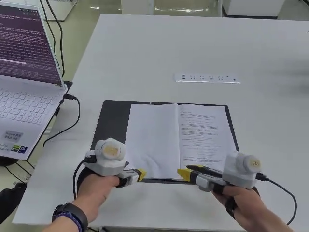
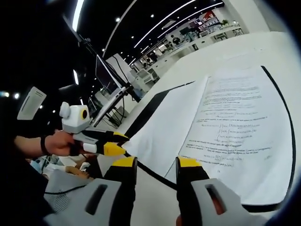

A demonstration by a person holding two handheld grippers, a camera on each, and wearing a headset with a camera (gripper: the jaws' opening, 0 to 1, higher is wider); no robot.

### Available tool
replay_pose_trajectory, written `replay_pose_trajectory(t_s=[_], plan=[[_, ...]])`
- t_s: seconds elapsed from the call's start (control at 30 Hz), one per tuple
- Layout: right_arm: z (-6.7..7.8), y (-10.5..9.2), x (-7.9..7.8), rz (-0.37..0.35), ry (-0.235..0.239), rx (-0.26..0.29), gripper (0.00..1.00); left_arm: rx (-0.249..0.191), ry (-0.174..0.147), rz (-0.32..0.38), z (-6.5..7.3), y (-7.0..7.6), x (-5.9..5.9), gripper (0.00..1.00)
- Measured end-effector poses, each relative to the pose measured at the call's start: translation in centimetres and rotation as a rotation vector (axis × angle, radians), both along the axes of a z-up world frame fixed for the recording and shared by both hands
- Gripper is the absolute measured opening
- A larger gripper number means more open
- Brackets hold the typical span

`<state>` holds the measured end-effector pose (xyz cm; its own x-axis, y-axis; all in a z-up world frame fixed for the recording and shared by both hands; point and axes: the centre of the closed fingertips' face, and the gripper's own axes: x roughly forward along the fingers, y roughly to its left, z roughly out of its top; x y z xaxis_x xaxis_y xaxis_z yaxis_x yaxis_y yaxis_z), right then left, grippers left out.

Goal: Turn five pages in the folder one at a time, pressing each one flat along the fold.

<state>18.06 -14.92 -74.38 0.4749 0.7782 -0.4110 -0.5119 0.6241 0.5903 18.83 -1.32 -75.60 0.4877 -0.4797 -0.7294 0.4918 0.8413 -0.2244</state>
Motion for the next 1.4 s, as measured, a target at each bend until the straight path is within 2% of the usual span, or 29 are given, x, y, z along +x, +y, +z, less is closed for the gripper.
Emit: replay_pose_trajectory(t_s=[0.3,0.6,0.63,0.73,0.77,0.87,1.0,1.07,1.2,1.4], plan=[[1.4,-2.7,0.4,-0.004,-0.053,-0.039,0.39,-0.004,-0.021,-0.024,1.6,0.2,-0.4,0.44],[3.6,-5.8,0.8,-0.024,-0.134,-0.101,0.45,-0.026,-0.107,-0.022,5.2,1.2,0.2,0.50],[3.9,-6.2,0.9,-0.030,-0.140,-0.101,0.44,-0.026,-0.121,-0.025,5.7,1.3,0.4,0.51],[4.8,-7.2,1.0,-0.063,-0.150,-0.090,0.47,-0.041,-0.137,-0.023,6.8,1.6,0.6,0.54],[5.2,-7.6,1.1,-0.078,-0.160,-0.087,0.48,-0.048,-0.157,-0.024,7.4,1.6,0.7,0.55],[5.9,-8.5,1.0,-0.105,-0.174,-0.088,0.50,-0.038,-0.189,-0.032,8.3,1.9,0.8,0.57],[6.4,-9.7,0.9,-0.136,-0.188,-0.096,0.55,-0.048,-0.222,-0.026,9.5,2.3,0.9,0.59],[6.4,-10.4,0.8,-0.151,-0.180,-0.110,0.58,-0.051,-0.236,-0.025,10.1,2.4,0.7,0.60],[7.1,-10.9,0.3,-0.161,-0.203,-0.130,0.62,-0.071,-0.248,0.008,10.7,2.7,0.5,0.62],[7.7,-11.4,-0.5,-0.144,-0.227,-0.187,0.67,-0.077,-0.260,0.018,11.3,2.3,-0.8,0.66]])
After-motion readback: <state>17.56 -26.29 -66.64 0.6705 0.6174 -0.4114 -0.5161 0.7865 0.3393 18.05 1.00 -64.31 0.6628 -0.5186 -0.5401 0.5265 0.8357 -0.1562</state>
